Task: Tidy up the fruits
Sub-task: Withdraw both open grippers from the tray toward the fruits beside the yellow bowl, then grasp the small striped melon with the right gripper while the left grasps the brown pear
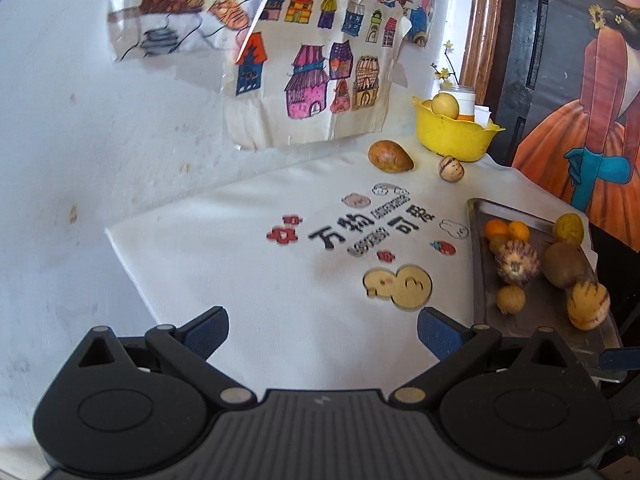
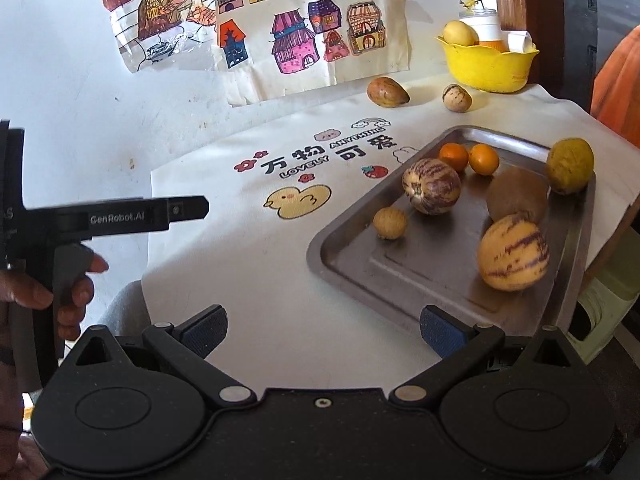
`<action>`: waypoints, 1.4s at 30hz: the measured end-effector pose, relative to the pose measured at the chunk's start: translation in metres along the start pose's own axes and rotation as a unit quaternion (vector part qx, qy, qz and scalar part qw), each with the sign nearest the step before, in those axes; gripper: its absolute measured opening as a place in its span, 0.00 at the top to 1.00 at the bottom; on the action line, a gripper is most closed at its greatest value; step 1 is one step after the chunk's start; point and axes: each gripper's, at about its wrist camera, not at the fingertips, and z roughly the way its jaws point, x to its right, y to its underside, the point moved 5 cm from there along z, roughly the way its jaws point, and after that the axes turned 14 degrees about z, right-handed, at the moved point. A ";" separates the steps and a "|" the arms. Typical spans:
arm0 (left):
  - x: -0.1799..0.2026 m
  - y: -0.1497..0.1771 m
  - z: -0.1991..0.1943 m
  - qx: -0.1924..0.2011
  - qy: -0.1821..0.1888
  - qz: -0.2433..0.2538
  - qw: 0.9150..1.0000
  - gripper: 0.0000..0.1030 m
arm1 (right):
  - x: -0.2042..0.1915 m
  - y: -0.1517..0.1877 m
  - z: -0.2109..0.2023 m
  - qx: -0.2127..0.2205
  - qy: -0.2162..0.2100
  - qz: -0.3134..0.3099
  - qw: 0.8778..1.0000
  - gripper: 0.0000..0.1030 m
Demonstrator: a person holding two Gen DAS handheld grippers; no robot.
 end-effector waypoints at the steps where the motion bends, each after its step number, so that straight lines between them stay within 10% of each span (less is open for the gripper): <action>1: 0.000 -0.004 0.003 0.000 -0.002 0.006 1.000 0.00 | 0.001 -0.003 0.002 0.000 -0.002 -0.002 1.000 0.01; 11: 0.006 -0.056 0.052 0.006 0.009 0.051 0.999 0.00 | 0.016 -0.066 0.015 0.012 -0.013 -0.029 0.999 0.00; 23: 0.015 -0.134 0.134 0.042 0.025 0.165 0.985 0.00 | 0.053 -0.172 0.028 0.056 0.068 -0.066 0.994 0.01; 42: 0.019 -0.181 0.269 0.107 0.111 0.162 0.975 0.00 | 0.122 -0.308 0.157 0.038 0.143 0.171 0.974 0.05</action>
